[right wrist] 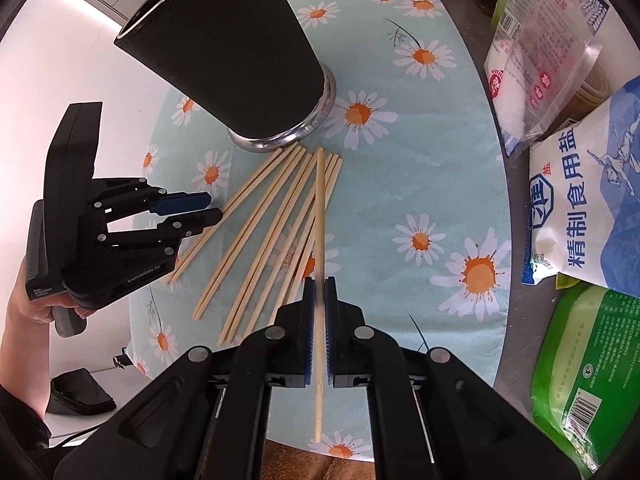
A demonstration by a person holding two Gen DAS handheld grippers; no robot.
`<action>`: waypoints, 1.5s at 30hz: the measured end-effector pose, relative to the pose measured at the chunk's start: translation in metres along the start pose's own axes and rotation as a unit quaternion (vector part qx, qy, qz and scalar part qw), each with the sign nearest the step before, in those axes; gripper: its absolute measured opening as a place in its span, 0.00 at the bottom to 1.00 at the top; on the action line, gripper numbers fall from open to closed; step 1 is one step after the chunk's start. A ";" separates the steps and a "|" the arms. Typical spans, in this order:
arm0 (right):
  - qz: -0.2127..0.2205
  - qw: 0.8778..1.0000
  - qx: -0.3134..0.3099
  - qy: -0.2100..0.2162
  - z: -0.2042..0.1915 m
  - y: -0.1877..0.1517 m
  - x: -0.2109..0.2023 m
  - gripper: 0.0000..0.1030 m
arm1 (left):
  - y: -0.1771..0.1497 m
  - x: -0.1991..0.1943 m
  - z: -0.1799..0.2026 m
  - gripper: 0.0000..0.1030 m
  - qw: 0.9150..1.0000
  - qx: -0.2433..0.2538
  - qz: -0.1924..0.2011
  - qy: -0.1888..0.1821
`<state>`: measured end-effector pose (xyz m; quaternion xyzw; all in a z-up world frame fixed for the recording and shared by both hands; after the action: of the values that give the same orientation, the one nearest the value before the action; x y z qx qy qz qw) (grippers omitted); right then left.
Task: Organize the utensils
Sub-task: 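Close the left gripper on another chopstick while the right gripper holds its chopstick, then lift both held chopsticks upright and carry them over the black holder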
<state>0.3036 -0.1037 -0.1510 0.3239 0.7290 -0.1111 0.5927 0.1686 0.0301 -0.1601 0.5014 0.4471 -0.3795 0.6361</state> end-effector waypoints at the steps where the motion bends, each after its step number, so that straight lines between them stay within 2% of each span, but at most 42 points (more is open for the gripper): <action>1: -0.001 1.000 0.000 0.000 0.000 0.000 0.001 0.05 | 0.001 0.000 0.000 0.17 1.000 0.002 -0.002 -0.001; 9: 0.002 1.000 0.001 -0.001 0.001 0.001 0.003 0.05 | 0.008 0.006 0.010 0.16 0.998 0.053 -0.019 0.003; 16: 0.001 1.000 -0.002 0.003 0.002 0.001 0.003 0.05 | 0.015 0.010 0.004 0.12 0.998 0.051 -0.029 -0.012; 21: -0.001 1.000 -0.005 0.004 0.002 0.001 0.004 0.05 | 0.014 0.014 0.008 0.10 0.997 0.070 -0.035 0.007; 25: -0.002 1.000 -0.010 0.006 -0.001 0.002 0.006 0.05 | 0.013 0.017 0.014 0.04 0.996 0.078 -0.037 0.027; 32: 0.004 1.000 -0.015 0.010 -0.003 0.004 0.003 0.05 | 0.009 0.016 0.016 0.04 0.997 0.063 -0.030 0.026; 39: 0.014 0.999 -0.021 0.023 -0.008 0.003 -0.006 0.05 | -0.016 -0.003 0.019 0.04 0.999 0.033 0.002 0.013; 45: 0.030 0.997 -0.034 0.056 -0.017 0.005 -0.014 0.06 | -0.035 -0.039 0.021 0.04 0.998 -0.015 0.065 -0.012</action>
<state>0.2945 -0.0953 -0.1321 0.3310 0.7546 -0.0501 0.5643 0.1277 0.0038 -0.1319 0.5152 0.4115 -0.3373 0.6719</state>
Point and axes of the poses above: each gripper's, at about its wrist camera, not at the fingertips, and x roughly the way its jaws point, z to its right, y to its top, the point moved 5 cm from there along x, roughly the way its jaws point, and after that the axes turned 5 degrees about z, right-handed, at the moved point
